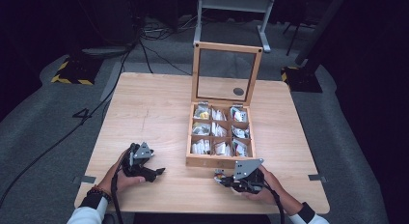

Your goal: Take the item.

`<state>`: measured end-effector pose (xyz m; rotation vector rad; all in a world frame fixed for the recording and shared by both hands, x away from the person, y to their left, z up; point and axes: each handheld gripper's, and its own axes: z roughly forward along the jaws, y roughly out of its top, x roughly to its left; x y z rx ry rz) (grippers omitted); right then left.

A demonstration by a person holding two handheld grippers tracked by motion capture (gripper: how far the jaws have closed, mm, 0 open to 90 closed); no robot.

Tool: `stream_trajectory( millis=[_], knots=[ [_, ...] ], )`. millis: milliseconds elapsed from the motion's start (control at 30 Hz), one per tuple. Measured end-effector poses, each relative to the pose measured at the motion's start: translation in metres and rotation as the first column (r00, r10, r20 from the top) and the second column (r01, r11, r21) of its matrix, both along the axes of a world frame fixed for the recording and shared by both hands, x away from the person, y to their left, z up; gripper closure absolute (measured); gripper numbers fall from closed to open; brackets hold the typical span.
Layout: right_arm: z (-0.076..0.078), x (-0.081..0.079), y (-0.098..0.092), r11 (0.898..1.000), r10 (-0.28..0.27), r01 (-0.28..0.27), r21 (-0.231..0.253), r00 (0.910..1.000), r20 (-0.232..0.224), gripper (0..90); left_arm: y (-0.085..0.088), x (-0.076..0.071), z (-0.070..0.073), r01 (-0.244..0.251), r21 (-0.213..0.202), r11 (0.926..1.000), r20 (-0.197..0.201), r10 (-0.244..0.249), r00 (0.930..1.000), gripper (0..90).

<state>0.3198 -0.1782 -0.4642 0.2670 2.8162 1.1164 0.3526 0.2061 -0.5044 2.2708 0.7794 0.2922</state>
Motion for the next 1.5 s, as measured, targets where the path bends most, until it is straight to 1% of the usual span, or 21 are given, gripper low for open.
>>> stream_trajectory(
  millis=[67,100,200,267,300,467,633,700,800,833,900,967,1067,1300,1367,1400,1500],
  knots=[
    [-0.002,0.0,0.001,1.0,0.003,-0.003,-0.013,1.0,0.001,84.6,0.0,0.0,0.0,0.0,0.0,1.0,0.0,0.0,1.0,15.5],
    [-0.003,0.0,0.001,1.0,0.002,-0.003,-0.011,1.0,-0.008,83.8,0.0,0.0,0.0,0.001,0.001,1.0,0.0,-0.001,1.0,15.5],
    [-0.005,0.0,0.003,1.0,0.007,-0.007,-0.023,0.9999,-0.013,81.2,0.0,0.0,0.0,0.001,0.001,1.0,0.0,-0.001,1.0,15.6],
    [-0.006,0.0,0.004,0.999,0.012,-0.013,-0.03,0.9997,-0.022,78.0,0.0,0.0,0.0,0.002,0.001,1.0,0.0,-0.002,1.0,15.6],
    [-0.007,0.0,0.004,0.999,0.006,-0.007,-0.034,0.9996,-0.029,76.3,0.0,0.0,0.0,0.001,0.0,1.0,0.0,-0.001,1.0,15.5],
    [-0.01,0.0,0.006,0.999,0.016,-0.018,-0.035,0.9989,-0.045,71.2,0.0,0.0,0.0,0.001,-0.001,1.0,0.0,-0.001,1.0,15.6],
    [-0.012,-0.002,0.008,0.998,0.036,-0.04,-0.049,0.9974,-0.062,62.8,0.0,0.0,0.0,0.001,-0.001,1.0,0.0,-0.001,1.0,15.5],
    [-0.013,-0.002,0.008,0.998,0.042,-0.045,-0.044,0.9963,-0.075,57.8,0.0,0.0,0.0,0.001,0.0,1.0,0.0,-0.001,1.0,15.6],
    [-0.013,-0.003,0.009,0.998,0.047,-0.051,-0.049,0.9961,-0.075,52.8,0.0,0.0,0.0,0.001,-0.001,1.0,0.0,-0.001,1.0,15.6],
    [-0.012,-0.003,0.009,0.998,0.04,-0.044,-0.042,0.9961,-0.078,51.3,0.0,0.0,0.0,0.001,-0.001,1.0,0.0,-0.001,1.0,15.5],
    [-0.009,-0.003,0.007,0.998,0.041,-0.044,-0.036,0.9969,-0.066,47.9,0.0,0.0,0.0,0.001,-0.001,1.0,0.0,-0.001,1.0,15.5],
    [-0.005,-0.003,0.006,0.999,0.032,-0.033,-0.019,0.9975,-0.064,47.1,0.0,0.0,0.0,0.001,-0.001,1.0,0.0,-0.001,1.0,15.6],
    [0.001,-0.004,0.004,1.0,0.03,-0.03,-0.003,0.9985,-0.045,43.7,0.0,0.0,0.0,0.001,-0.001,1.0,0.0,-0.001,1.0,15.6],
    [0.012,-0.004,-0.005,0.999,0.001,-0.001,0.036,0.9999,-0.017,37.9,0.0,0.0,0.0,0.001,0.0,1.0,0.0,-0.001,1.0,15.5],
    [0.015,-0.004,-0.008,0.999,-0.013,0.013,0.044,0.9999,-0.009,36.7,0.0,0.0,0.0,0.001,0.0,1.0,0.0,-0.001,1.0,15.5],
    [0.017,-0.003,-0.009,0.999,-0.017,0.017,0.052,0.9999,0.002,36.2,0.0,0.0,0.0,0.001,-0.001,1.0,0.0,-0.001,1.0,15.5],
    [0.022,-0.003,-0.011,0.997,-0.022,0.021,0.071,0.9997,0.013,35.5,0.0,0.0,0.0,0.001,-0.001,1.0,0.0,-0.001,1.0,15.5]
  ],
)
